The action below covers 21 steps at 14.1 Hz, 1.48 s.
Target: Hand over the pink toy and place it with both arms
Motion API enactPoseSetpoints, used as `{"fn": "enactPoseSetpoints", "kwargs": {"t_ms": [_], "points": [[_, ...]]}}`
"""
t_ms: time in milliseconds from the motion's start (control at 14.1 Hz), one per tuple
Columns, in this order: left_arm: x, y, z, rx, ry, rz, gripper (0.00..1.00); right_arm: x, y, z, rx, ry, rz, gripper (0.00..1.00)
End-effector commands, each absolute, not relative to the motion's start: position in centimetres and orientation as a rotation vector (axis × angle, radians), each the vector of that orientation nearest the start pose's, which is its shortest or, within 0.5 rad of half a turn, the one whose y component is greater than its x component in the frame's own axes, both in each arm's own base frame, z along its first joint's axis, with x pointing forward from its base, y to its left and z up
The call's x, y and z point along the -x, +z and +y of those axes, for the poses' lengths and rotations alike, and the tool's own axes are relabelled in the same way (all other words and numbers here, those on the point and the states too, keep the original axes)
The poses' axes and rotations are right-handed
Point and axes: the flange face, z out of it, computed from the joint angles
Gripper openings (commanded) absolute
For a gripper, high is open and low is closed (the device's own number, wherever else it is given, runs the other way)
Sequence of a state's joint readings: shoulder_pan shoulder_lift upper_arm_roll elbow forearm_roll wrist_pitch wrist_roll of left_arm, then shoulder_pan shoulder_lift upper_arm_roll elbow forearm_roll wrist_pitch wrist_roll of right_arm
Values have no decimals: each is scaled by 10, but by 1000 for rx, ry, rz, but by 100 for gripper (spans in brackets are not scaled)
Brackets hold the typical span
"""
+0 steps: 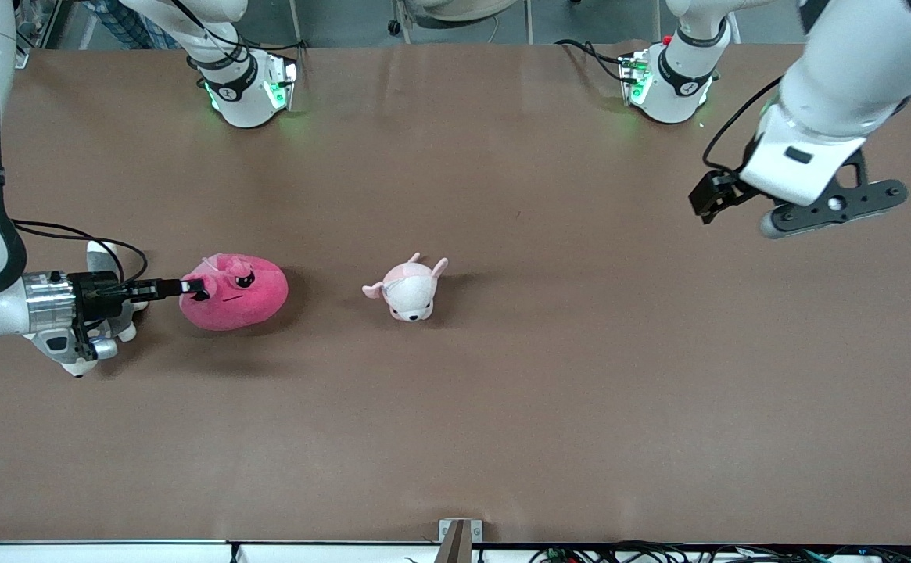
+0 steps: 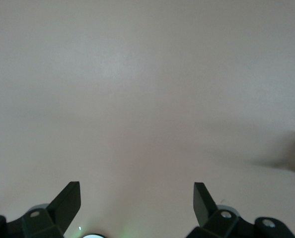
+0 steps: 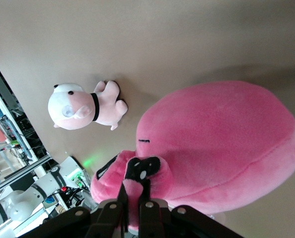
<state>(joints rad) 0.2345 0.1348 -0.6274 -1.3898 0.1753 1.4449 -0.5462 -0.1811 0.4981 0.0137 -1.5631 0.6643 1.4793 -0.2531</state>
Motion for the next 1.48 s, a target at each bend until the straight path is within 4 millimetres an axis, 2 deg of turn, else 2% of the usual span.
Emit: {"fn": "enactPoseSetpoints", "kwargs": {"t_ms": [0,71,141,212,495,778,990,1131,1202,1273,1414], "points": [[-542,651,-134,3039,23,-201,100,-632,331,-38,2245,510,50,1],[-538,653,-123,3065,41,-170,100,-632,320,-39,2224,517,51,1],[-539,651,-103,3090,66,-199,100,-632,316,-39,2211,526,55,1],[-535,650,-92,3105,82,-224,100,-632,315,-38,2197,528,56,1],[-520,648,-61,3123,114,-180,100,-631,305,-40,2184,543,65,2],[-509,644,-59,3143,102,-119,100,-629,291,-42,2174,564,80,2],[-508,647,-60,3151,96,-101,100,-628,277,-43,2163,587,95,5],[-507,650,-63,3152,89,-58,100,-628,272,-45,2164,589,102,27],[-506,650,-64,3150,93,-43,100,-628,272,-49,2163,587,110,55],[-503,653,-64,3150,89,-22,100,-628,272,-51,2164,590,120,100],[-502,656,-58,3150,81,17,100,-629,275,-53,2178,588,114,100]]}}
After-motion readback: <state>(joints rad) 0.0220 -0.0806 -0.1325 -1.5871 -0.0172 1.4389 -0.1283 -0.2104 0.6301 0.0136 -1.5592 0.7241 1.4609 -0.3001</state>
